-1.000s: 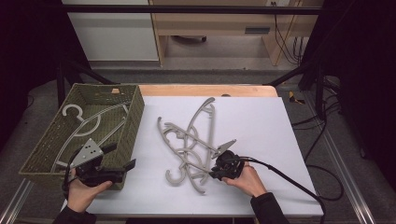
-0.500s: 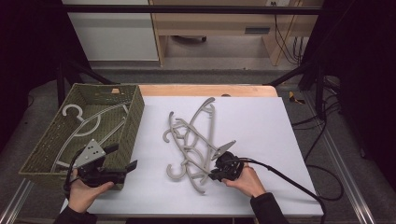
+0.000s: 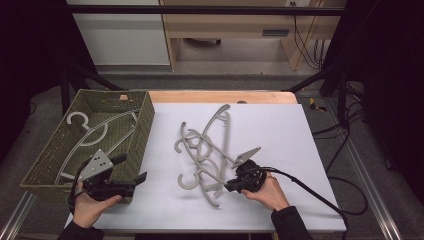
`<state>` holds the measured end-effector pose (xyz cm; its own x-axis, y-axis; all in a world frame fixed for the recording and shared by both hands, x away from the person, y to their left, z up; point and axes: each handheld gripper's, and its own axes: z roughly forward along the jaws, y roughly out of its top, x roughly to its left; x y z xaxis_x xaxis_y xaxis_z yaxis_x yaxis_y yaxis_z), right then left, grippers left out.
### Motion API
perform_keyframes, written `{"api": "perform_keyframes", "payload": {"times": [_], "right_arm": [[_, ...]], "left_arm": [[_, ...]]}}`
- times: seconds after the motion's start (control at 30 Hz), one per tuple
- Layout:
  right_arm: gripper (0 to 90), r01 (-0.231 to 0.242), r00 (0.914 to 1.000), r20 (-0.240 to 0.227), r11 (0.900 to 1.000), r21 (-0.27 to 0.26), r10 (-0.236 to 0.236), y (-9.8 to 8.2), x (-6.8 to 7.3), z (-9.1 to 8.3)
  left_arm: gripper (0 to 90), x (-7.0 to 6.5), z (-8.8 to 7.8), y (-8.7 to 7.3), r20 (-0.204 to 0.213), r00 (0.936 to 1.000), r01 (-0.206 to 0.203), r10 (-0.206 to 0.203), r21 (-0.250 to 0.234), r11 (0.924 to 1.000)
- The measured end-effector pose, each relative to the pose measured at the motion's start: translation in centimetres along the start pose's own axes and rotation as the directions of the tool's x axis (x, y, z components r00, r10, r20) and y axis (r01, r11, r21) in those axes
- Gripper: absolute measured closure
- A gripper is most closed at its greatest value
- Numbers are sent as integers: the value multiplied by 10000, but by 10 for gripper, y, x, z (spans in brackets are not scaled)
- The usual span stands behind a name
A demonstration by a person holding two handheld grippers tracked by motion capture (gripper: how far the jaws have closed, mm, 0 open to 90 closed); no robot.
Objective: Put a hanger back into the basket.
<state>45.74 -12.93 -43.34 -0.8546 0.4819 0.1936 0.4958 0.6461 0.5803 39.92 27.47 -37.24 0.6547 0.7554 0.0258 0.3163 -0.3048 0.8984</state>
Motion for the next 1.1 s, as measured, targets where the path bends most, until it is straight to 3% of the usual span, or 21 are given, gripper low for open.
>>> {"api": "perform_keyframes", "payload": {"times": [0.2, 0.37, 0.6, 0.73, 0.9, 1.07, 1.1], "right_arm": [[825, 213, 9995, -225, 9980, -600, -226, 2, 4, -21], [824, 325, 9986, -374, 9942, -1029, -365, 2, 6, -39], [824, 927, 9902, -919, 9869, -1319, -1053, 2, 14, -53], [824, 1208, 9843, -1138, 9848, -1245, -1351, 3, 19, -57], [824, 1403, 9775, -1416, 9833, -1159, -1562, 1, 22, -60], [824, 1450, 9710, -1734, 9822, -1196, -1645, 0, 24, -59], [824, 1477, 9701, -1769, 9826, -1131, -1662, 0, 24, -59]], "left_arm": [[100, -2, -2, 2, 28, 9997, -234, 234, -7, 9997], [101, -7, -1, 6, 197, 9973, -711, 709, 116, 9974], [91, -21, 11, 11, 731, 9851, -1598, 1557, 539, 9857], [81, -28, 16, 16, 863, 9733, -2193, 2127, 760, 9727], [75, -37, 27, 23, 1206, 9532, -2905, 2772, 1115, 9504], [73, -44, 40, 27, 1603, 9194, -3828, 3591, 1554, 9107], [72, -45, 44, 28, 1718, 9079, -4086, 3823, 1600, 8986]]}}
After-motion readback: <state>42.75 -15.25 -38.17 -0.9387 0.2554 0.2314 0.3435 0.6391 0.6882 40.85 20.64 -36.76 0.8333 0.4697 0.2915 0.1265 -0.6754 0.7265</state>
